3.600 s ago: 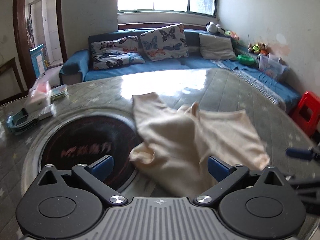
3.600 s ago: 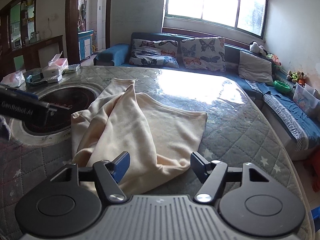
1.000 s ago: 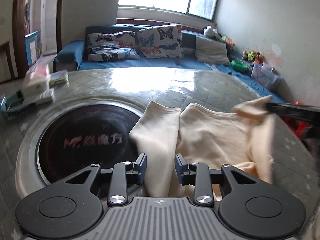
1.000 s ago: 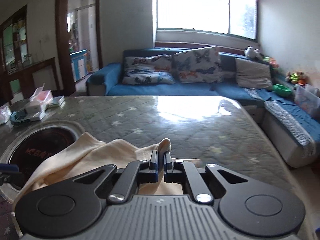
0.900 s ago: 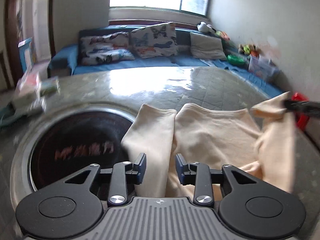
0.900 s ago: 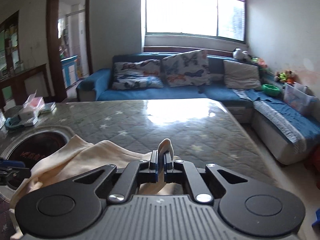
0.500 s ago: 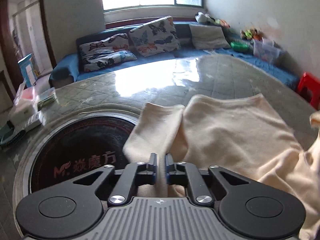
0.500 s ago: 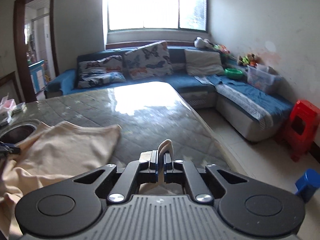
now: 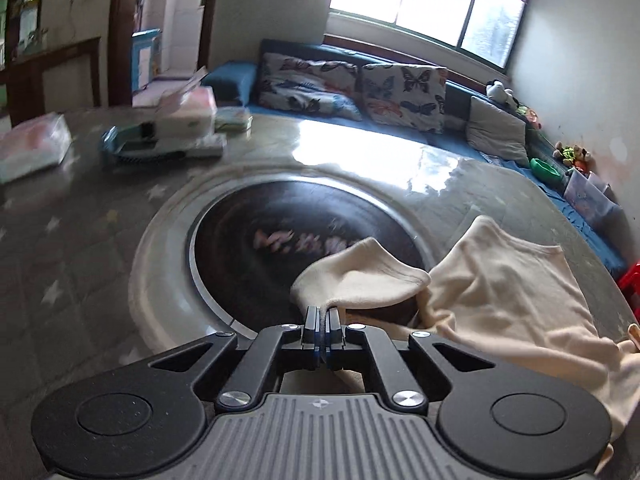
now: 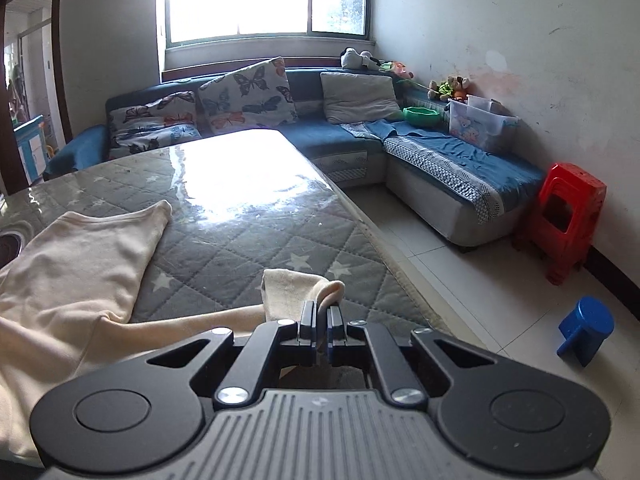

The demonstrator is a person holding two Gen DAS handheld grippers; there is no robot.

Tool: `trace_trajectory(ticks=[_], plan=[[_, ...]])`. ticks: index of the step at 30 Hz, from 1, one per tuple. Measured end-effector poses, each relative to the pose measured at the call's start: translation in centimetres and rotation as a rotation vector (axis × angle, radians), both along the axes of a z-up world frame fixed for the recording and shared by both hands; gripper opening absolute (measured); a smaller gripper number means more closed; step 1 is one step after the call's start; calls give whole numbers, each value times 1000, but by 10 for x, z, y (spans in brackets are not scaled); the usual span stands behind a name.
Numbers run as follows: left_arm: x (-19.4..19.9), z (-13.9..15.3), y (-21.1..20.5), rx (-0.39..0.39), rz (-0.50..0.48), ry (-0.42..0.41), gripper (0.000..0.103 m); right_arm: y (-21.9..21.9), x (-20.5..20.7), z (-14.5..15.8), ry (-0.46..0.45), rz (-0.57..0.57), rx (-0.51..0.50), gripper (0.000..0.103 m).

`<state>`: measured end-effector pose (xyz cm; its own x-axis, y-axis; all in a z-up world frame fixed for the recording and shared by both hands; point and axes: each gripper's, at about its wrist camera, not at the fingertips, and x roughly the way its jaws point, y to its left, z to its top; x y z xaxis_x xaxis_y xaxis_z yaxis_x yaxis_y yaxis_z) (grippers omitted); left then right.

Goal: Fold clothes

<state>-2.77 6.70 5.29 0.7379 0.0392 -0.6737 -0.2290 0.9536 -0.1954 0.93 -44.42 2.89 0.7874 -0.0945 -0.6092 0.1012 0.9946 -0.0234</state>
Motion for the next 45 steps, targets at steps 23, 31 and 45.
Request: trace_trajectory(ticks=[23, 31, 45], plan=[[-58, 27, 5, 73, -63, 7, 41, -16, -27, 28, 23, 25, -94, 16], [5, 20, -55, 75, -237, -9, 39, 18, 11, 42, 8, 200, -19, 17], [112, -9, -104, 86, -339, 28, 41, 108, 71, 29, 34, 444, 3, 17]])
